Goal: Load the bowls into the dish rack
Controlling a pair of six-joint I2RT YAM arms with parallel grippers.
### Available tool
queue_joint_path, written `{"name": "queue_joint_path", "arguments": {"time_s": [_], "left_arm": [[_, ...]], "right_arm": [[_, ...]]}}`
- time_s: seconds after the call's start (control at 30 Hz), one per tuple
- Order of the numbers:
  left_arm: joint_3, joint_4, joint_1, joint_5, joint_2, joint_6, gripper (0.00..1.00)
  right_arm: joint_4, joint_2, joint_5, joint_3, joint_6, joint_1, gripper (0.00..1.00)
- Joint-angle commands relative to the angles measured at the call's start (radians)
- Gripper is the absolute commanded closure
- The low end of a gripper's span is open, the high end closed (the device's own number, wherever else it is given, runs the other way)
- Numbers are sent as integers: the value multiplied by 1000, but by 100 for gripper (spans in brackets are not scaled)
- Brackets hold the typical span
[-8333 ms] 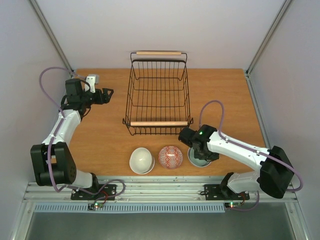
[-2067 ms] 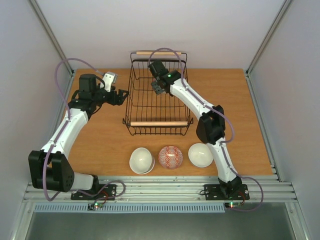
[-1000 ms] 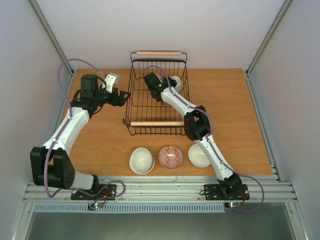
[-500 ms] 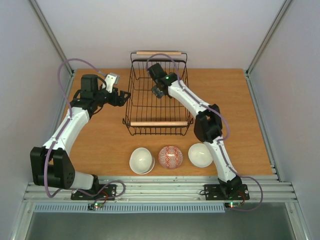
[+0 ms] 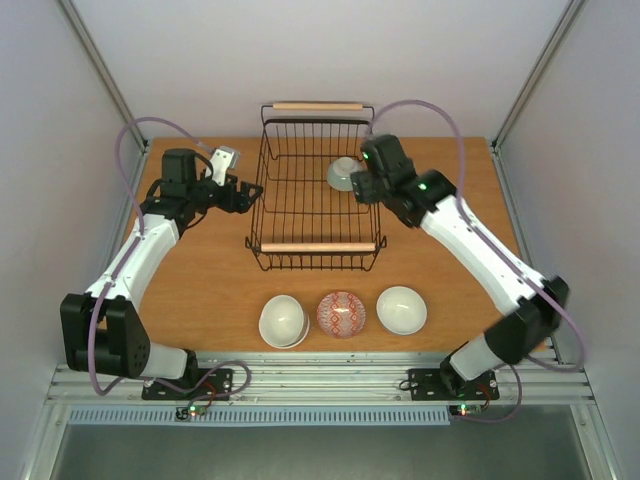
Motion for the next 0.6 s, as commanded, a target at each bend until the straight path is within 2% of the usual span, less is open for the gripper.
{"name": "queue_joint_path", "arguments": {"time_s": [0.0,0.13,0.3,0.43,0.57], "left_arm": [[-1,26,-4,31,19,-1,15],[0,26,-14,39,28,-7,15],[1,24,-24,43,31,-10,14],[3,23,-31,44,40,-11,15],[4,22,-38,48,55,-17,15]], "right_arm": [[-147,-189,52,-188,252,3,14],[-267,-345,23,-329,385,3,21],[-433,-452,-10,-481,583,4,28],[-422,-534,-120,-671,716,22,33],[-408,-574,-159,-770,821,70,36]]}}
